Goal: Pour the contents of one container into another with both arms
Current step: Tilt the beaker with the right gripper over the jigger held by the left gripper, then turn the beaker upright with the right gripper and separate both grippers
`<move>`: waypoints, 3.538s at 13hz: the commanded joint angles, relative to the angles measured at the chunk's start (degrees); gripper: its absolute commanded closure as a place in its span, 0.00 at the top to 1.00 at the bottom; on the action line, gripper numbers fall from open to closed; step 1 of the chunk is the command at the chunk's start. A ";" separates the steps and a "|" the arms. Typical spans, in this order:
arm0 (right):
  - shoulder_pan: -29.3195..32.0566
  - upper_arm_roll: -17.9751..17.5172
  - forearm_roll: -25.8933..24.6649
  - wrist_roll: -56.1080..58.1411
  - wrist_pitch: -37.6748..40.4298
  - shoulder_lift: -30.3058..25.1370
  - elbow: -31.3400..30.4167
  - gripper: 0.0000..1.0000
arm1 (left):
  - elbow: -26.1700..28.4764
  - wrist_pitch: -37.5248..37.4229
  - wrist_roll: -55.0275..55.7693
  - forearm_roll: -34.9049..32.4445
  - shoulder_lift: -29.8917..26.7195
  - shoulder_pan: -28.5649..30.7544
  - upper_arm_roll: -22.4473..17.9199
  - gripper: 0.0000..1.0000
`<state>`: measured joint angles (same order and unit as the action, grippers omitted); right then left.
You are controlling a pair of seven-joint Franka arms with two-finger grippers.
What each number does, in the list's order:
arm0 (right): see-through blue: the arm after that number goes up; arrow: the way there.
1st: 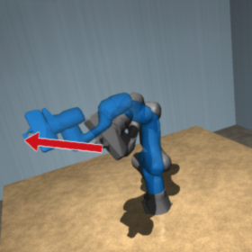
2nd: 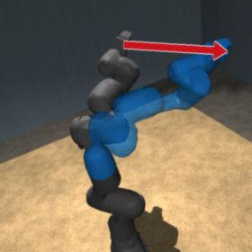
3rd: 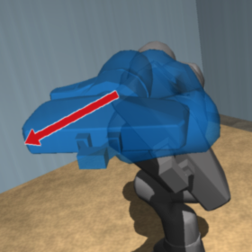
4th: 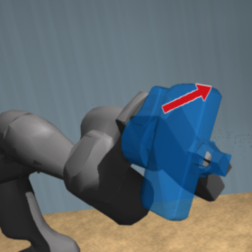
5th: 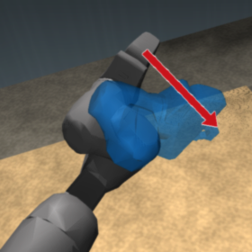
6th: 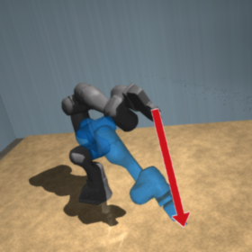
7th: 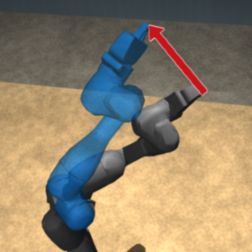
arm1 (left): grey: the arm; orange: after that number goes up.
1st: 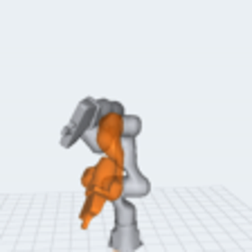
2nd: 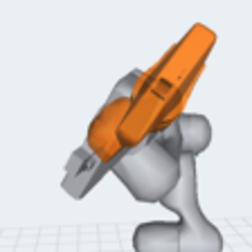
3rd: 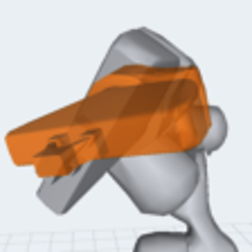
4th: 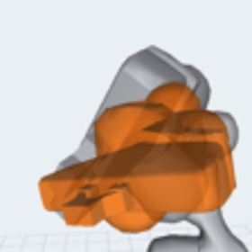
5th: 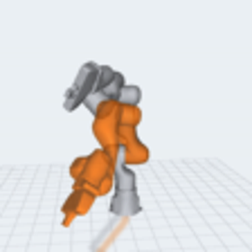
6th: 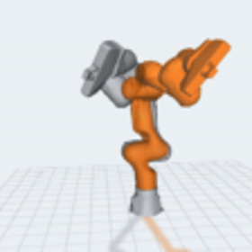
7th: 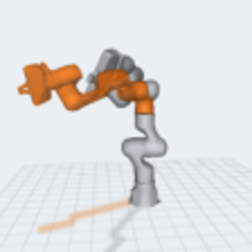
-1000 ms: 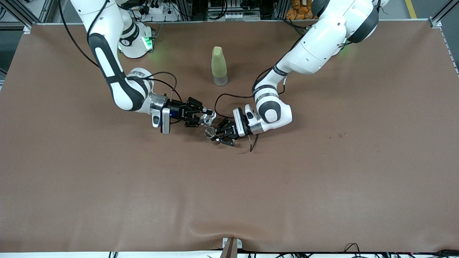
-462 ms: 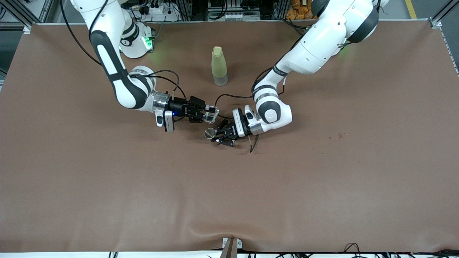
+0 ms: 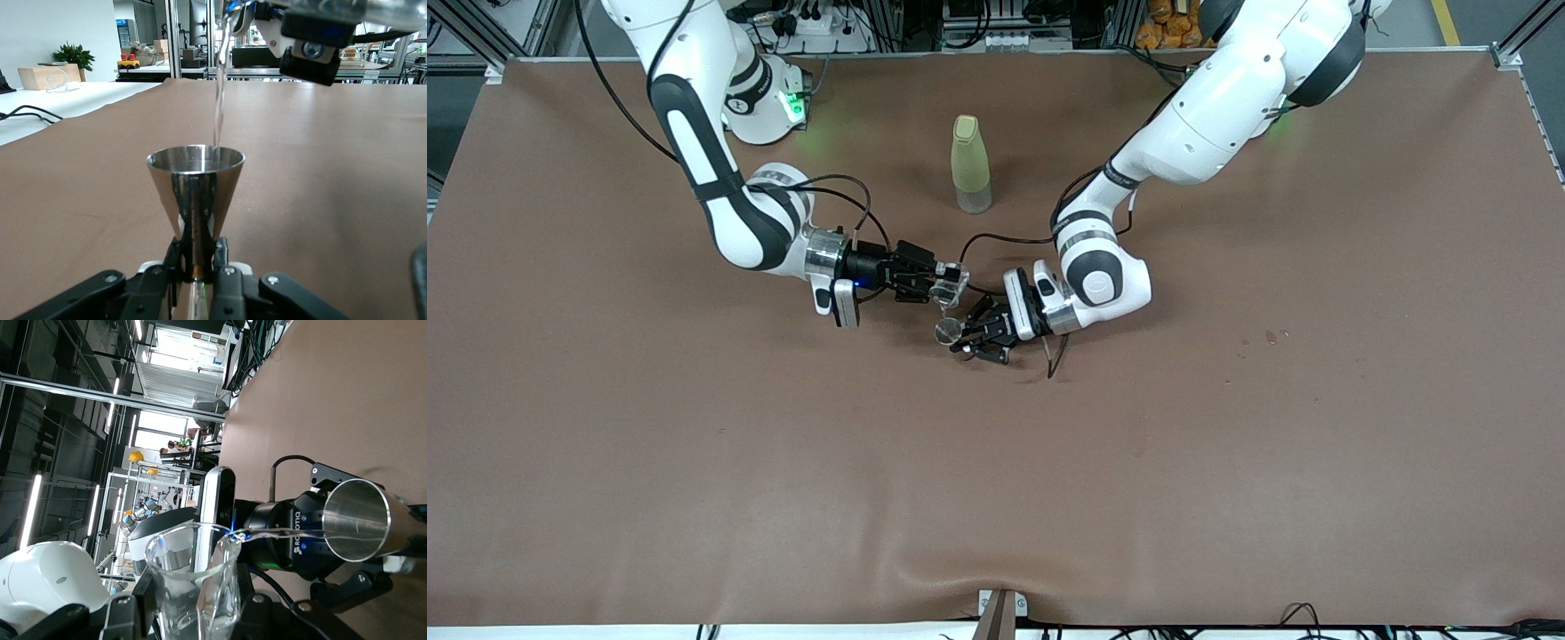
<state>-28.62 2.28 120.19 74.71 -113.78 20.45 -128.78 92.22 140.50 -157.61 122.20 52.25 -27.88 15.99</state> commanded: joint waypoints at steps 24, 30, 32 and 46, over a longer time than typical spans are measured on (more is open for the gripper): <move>1.11 0.45 1.10 -24.35 -0.39 -1.91 0.20 0.24 | -0.99 1.27 -7.98 4.89 0.40 -1.39 0.10 0.00; 1.55 0.45 0.92 -31.54 -0.03 -1.73 0.37 0.24 | -0.99 1.27 -7.98 4.80 0.40 -1.39 0.09 0.00; 1.55 0.45 0.57 -33.57 -0.12 -1.56 0.99 0.25 | -0.99 1.27 -7.89 4.71 -0.04 -0.95 0.01 0.00; 33.87 1.32 -49.79 3.69 23.25 2.73 15.75 0.26 | 10.23 3.03 0.18 -6.43 -10.75 9.66 0.88 0.00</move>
<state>1.78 4.87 73.74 66.57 -92.51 19.98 -116.46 95.73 143.92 -155.68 118.17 46.82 -21.95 15.54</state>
